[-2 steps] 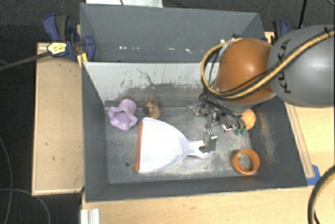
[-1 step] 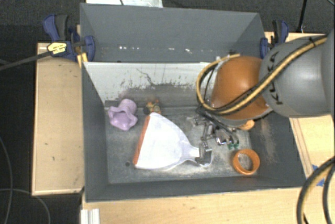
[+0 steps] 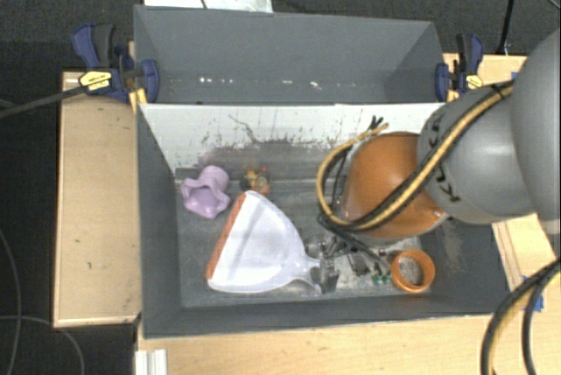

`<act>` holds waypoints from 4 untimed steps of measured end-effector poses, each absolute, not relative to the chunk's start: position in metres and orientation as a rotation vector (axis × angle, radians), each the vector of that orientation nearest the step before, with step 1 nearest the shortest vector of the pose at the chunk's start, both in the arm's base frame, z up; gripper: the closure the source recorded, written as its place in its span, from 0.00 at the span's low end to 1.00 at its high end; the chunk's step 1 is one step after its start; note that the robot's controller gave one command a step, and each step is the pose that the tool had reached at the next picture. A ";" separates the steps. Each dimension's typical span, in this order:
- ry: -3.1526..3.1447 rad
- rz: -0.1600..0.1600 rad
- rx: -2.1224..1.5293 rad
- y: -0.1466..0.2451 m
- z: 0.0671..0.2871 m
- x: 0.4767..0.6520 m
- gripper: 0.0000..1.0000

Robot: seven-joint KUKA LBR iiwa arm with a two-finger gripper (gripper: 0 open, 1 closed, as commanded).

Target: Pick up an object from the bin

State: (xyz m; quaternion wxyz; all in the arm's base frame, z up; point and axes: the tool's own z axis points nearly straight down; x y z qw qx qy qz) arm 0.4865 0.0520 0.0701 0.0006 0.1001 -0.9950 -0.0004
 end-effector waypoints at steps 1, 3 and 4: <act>-3.125 -0.001 0.313 0.052 0.070 0.487 1.00; -3.126 -0.002 0.313 0.052 0.079 0.486 1.00; -3.128 -0.001 0.312 0.052 0.084 0.487 1.00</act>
Offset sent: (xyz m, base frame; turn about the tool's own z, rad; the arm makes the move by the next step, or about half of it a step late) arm 0.0000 -0.0001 0.0202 0.0000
